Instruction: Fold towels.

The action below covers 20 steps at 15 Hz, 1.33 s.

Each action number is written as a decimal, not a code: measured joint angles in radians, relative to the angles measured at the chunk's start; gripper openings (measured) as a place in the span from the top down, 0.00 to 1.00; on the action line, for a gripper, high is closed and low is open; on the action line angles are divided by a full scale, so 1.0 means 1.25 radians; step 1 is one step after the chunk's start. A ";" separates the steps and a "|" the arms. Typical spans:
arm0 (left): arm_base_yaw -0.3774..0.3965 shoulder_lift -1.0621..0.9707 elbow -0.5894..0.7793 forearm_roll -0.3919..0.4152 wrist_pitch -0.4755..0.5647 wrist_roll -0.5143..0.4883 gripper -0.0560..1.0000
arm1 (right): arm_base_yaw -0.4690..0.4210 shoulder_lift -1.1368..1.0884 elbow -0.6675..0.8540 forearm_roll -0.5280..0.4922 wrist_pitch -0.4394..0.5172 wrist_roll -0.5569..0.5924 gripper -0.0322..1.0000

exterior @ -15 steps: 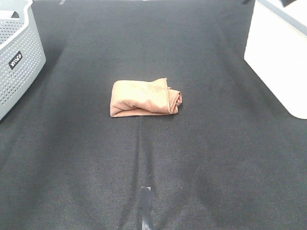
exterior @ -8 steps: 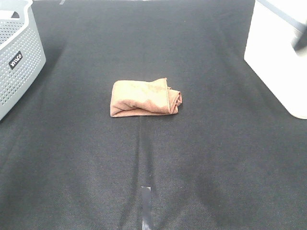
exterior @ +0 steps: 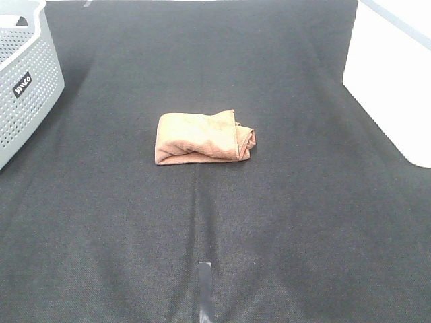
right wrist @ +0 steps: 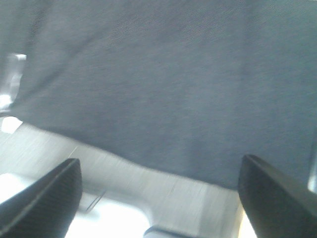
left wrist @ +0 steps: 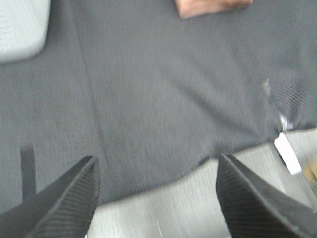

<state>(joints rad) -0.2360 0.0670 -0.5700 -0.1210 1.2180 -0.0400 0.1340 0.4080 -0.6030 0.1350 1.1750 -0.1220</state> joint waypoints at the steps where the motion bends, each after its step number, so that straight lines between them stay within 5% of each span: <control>1: 0.000 -0.039 0.012 -0.003 -0.001 0.027 0.34 | 0.000 -0.065 0.032 -0.014 -0.006 0.000 0.19; 7: 0.000 -0.058 0.054 -0.017 -0.118 0.111 0.34 | 0.000 -0.258 0.076 -0.027 -0.079 -0.001 0.19; 15: 0.002 -0.058 0.057 -0.017 -0.130 0.114 0.34 | 0.000 -0.258 0.077 -0.027 -0.079 -0.001 0.19; 20: 0.168 -0.058 0.057 -0.017 -0.130 0.116 0.34 | -0.052 -0.258 0.077 -0.025 -0.079 -0.002 0.19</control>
<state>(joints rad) -0.0260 -0.0060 -0.4990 -0.1420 1.0560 0.1050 0.0690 0.0850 -0.5070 0.1040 1.0760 -0.1240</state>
